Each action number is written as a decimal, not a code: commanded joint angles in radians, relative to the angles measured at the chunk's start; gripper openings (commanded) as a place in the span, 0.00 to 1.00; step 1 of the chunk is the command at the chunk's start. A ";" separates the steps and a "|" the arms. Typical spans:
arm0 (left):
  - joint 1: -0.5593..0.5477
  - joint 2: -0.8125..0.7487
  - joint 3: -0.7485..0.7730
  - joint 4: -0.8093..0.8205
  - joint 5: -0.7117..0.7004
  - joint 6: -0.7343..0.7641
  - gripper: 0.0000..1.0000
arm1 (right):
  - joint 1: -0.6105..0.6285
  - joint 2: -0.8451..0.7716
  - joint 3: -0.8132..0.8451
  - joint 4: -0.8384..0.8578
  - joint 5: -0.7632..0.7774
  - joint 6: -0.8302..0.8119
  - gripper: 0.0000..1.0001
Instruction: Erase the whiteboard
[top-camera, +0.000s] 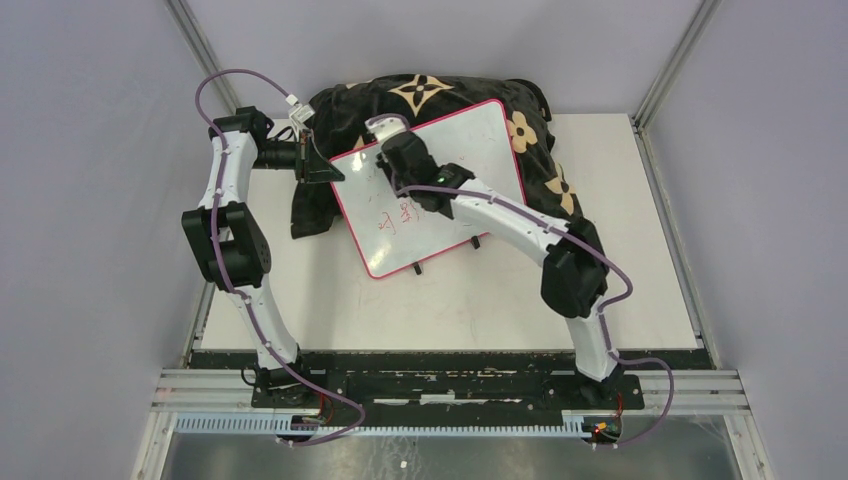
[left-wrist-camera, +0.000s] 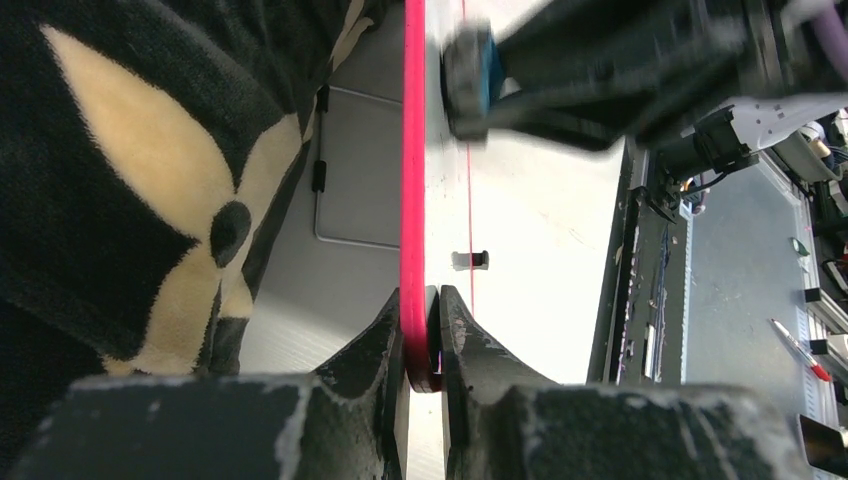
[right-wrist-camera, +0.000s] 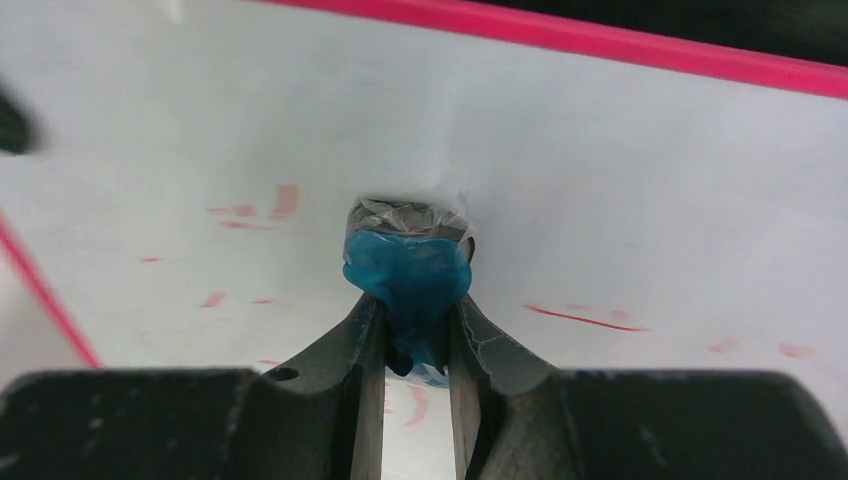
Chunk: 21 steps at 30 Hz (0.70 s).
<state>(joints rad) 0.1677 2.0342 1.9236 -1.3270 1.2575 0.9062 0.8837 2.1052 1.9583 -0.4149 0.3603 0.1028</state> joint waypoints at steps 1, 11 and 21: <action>-0.012 -0.034 0.028 0.006 -0.050 0.091 0.03 | -0.185 -0.111 -0.099 0.057 0.103 0.015 0.01; -0.011 -0.034 0.029 0.006 -0.053 0.090 0.03 | -0.359 -0.199 -0.226 0.093 0.092 0.007 0.01; -0.011 -0.034 0.037 0.006 -0.049 0.082 0.03 | -0.324 -0.192 -0.277 0.129 -0.117 0.056 0.01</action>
<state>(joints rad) 0.1673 2.0338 1.9251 -1.3464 1.2583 0.9058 0.5114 1.9270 1.7088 -0.3298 0.3767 0.1184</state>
